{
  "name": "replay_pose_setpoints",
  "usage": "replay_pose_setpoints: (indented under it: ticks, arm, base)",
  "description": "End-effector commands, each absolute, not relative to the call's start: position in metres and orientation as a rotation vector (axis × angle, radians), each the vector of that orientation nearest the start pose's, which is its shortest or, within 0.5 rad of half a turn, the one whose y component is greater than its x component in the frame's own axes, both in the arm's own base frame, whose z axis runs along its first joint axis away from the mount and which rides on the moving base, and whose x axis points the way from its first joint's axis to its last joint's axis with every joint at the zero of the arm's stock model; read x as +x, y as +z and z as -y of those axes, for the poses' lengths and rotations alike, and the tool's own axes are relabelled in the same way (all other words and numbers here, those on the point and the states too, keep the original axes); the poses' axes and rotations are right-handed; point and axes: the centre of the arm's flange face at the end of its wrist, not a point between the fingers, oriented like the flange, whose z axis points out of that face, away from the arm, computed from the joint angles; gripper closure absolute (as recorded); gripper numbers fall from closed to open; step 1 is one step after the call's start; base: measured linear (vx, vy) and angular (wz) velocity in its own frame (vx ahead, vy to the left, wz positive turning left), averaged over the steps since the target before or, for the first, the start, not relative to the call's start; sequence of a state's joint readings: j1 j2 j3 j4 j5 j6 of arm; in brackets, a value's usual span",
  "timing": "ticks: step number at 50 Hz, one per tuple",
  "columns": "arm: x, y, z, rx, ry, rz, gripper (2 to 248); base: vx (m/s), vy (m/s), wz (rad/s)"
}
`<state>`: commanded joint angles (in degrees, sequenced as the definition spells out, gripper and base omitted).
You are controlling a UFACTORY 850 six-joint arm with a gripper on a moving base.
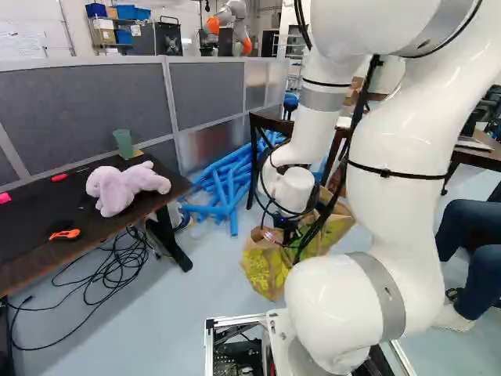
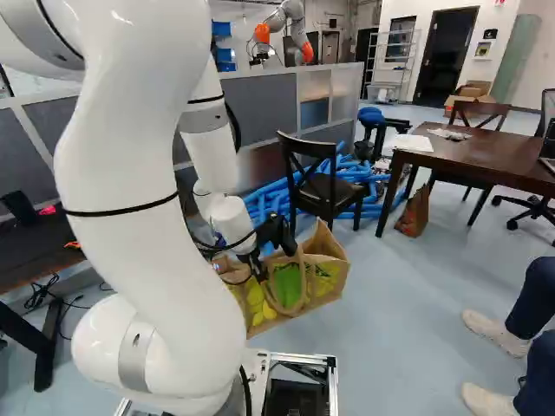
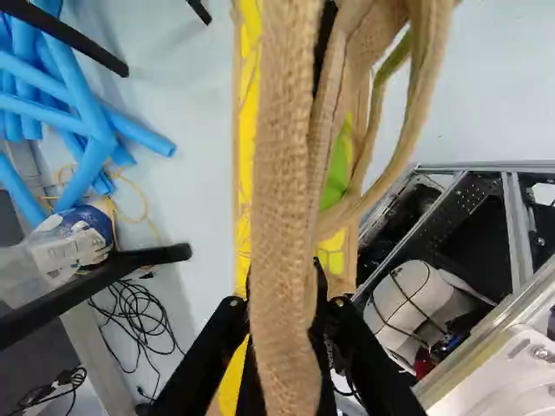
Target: Pick up the bag on the ground and place it on the table
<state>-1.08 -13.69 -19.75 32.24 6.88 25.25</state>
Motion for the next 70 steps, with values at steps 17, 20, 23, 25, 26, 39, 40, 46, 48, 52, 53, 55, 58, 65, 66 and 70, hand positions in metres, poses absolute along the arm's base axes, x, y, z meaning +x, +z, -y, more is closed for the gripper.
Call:
replay_pose_setpoints:
  ticks: [17, 20, 23, 25, 26, 39, 40, 46, 48, 52, 53, 55, 58, 65, 66, 70]
  arm:
    - [0.311, 0.269, 0.038, -2.625, -0.406, -1.553, 215]
    - [0.313, 0.273, 0.042, -2.605, -0.423, -1.575, 215]
    - [0.316, 0.277, 0.046, -2.581, -0.441, -1.601, 215]
    - [0.317, 0.279, 0.049, -2.566, -0.452, -1.618, 215]
    - [0.318, 0.281, 0.05, -2.559, -0.457, -1.625, 215]
    - [0.329, 0.297, 0.067, -2.524, -0.536, -1.633, 215]
    - [0.33, 0.298, 0.069, -2.527, -0.542, -1.626, 215]
    - [0.335, 0.306, 0.076, -2.551, -0.582, -1.576, 215]
    - [0.337, 0.308, 0.079, -2.56, -0.595, -1.557, 215]
    - [0.34, 0.313, 0.084, -2.579, -0.621, -1.52, 215]
    - [0.341, 0.315, 0.085, -2.583, -0.628, -1.51, 215]
    - [0.343, 0.317, 0.088, -2.593, -0.641, -1.491, 215]
    - [0.345, 0.321, 0.092, -2.608, -0.657, -1.462, 215]
    - [0.35, 0.329, 0.101, -2.649, -0.675, -1.395, 215]
    - [0.35, 0.33, 0.102, -2.656, -0.675, -1.386, 215]
    - [0.352, 0.334, 0.107, -2.683, -0.668, -1.349, 215]
  base:
    - [0.0, 0.0, 0.0]
    - [0.0, 0.0, 0.0]
    - [0.0, 0.0, 0.0]
    - [0.0, 0.0, 0.0]
    - [0.0, 0.0, 0.0]
    - [0.0, 0.0, 0.0]
    - [0.0, 0.0, 0.0]
    - [0.0, 0.0, 0.0]
    - [0.0, 0.0, 0.0]
    - [0.0, 0.0, 0.0]
    - [0.0, 0.0, 0.0]
    - [0.0, 0.0, 0.0]
    - [0.0, 0.0, 0.0]
    - [0.0, 0.0, 0.0]
    - [0.0, 0.0, 0.0]
    - [0.0, 0.0, 0.0]
